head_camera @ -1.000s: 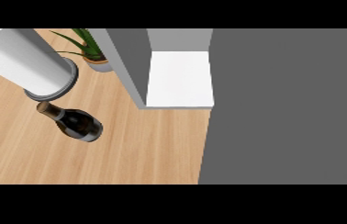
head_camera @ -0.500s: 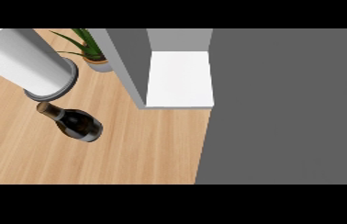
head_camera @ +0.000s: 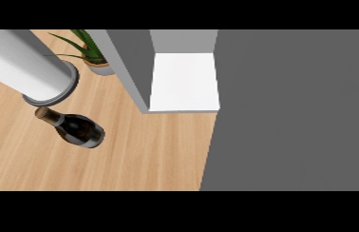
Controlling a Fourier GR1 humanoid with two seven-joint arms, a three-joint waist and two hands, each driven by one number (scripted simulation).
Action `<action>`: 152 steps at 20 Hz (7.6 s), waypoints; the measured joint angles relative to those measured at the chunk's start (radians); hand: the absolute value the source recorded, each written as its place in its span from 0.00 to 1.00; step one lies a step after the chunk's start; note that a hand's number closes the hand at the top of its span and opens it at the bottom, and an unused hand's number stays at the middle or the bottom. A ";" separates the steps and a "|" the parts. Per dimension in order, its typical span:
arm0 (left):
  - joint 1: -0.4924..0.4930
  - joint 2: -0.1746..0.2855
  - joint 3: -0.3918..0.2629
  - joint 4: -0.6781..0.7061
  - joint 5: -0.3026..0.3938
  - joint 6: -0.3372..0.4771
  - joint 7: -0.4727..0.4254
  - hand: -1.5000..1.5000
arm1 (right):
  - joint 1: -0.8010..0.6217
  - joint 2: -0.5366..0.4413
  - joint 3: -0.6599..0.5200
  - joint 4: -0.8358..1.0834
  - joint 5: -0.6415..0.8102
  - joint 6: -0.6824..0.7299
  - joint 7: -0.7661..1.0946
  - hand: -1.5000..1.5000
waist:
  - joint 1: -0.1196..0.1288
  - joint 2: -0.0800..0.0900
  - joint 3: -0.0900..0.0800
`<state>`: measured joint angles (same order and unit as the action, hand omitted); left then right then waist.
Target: Pick up the wine, place it into the cabinet and close the cabinet
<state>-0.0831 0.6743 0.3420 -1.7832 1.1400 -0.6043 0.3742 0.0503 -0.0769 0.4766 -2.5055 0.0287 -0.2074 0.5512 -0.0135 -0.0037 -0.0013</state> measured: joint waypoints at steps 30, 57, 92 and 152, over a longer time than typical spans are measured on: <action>-0.081 -0.230 0.029 0.492 -0.661 -0.278 -0.413 0.00 | -0.130 -0.112 0.071 -0.005 0.043 -0.168 0.093 0.00 | -0.011 0.001 -0.001; -0.220 -0.230 -0.079 1.076 -1.158 -0.106 -0.916 0.00 | -0.181 -0.211 0.140 0.001 0.060 -0.276 0.075 0.00 | -0.032 0.005 -0.004; -0.301 -0.280 -0.225 1.299 -1.152 -0.010 -1.153 1.00 | -0.140 -0.321 0.151 0.007 0.037 -0.336 -0.026 0.00 | -0.024 0.001 0.001; -0.312 -0.674 -0.570 0.635 -1.015 0.812 -0.694 1.00 | 0.094 -0.478 0.162 -0.011 0.015 -0.372 -0.268 0.00 | -0.015 0.002 0.000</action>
<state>-0.3951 0.0008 -0.2281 -1.1482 0.1255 0.2076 -0.3195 0.1445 -0.5548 0.6386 -2.5166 0.0441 -0.5794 0.2828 -0.0281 -0.0016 -0.0010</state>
